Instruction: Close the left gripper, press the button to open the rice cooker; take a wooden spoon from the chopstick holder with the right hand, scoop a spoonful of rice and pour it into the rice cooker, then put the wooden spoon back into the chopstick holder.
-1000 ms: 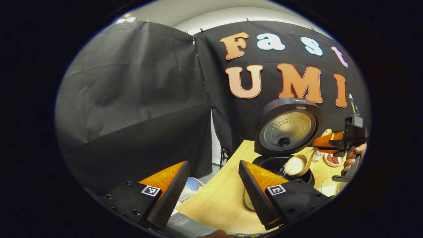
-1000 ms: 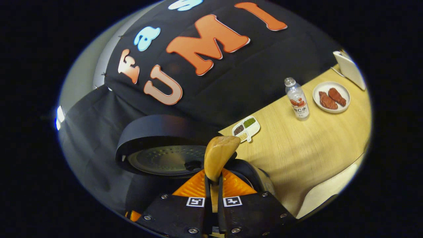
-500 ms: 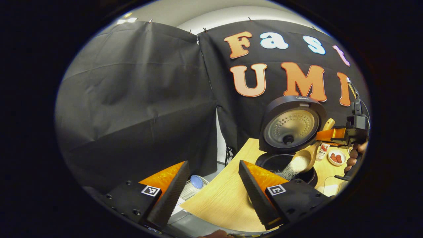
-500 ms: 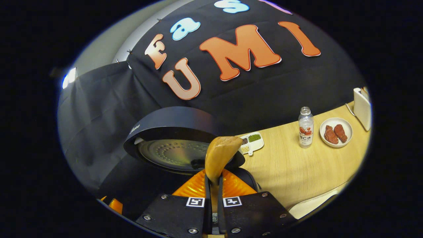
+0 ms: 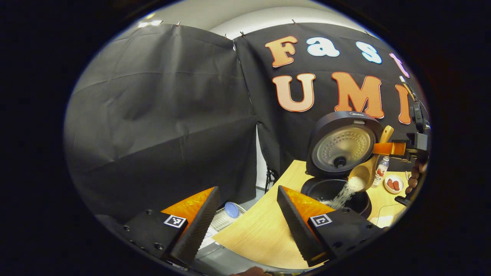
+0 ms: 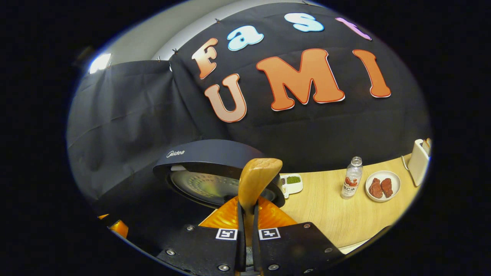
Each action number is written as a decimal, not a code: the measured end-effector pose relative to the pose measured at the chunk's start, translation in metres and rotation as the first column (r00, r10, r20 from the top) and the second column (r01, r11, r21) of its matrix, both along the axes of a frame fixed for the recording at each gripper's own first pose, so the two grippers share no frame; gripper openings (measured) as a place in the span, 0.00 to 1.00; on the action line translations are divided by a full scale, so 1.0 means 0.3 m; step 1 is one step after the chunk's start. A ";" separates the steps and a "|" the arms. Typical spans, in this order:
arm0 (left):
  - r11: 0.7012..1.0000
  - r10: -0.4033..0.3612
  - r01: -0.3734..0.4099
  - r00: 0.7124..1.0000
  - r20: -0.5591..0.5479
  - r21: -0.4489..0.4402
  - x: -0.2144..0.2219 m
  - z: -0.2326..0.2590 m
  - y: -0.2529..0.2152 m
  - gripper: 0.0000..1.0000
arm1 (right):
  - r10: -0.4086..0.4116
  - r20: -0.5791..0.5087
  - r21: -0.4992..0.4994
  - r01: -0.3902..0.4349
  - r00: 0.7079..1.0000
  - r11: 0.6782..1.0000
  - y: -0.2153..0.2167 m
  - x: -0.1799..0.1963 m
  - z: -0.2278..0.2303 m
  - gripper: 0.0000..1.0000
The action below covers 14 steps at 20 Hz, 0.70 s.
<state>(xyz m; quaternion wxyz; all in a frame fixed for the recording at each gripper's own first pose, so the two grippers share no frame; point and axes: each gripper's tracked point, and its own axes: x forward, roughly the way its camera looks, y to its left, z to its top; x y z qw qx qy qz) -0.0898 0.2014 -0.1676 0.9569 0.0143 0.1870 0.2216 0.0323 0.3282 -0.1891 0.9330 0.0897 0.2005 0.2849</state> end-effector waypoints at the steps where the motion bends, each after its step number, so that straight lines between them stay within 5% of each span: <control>1: 1.000 0.003 -0.003 1.000 -0.002 0.002 -0.001 0.001 0.000 1.00 | 0.006 0.010 -0.003 -0.006 1.000 1.000 0.002 0.001 0.006 0.06; 14: 1.000 0.010 -0.010 1.000 0.013 0.024 -0.009 0.028 0.006 1.00 | 0.158 0.183 -0.132 -0.135 0.970 0.982 0.077 -0.066 0.084 0.06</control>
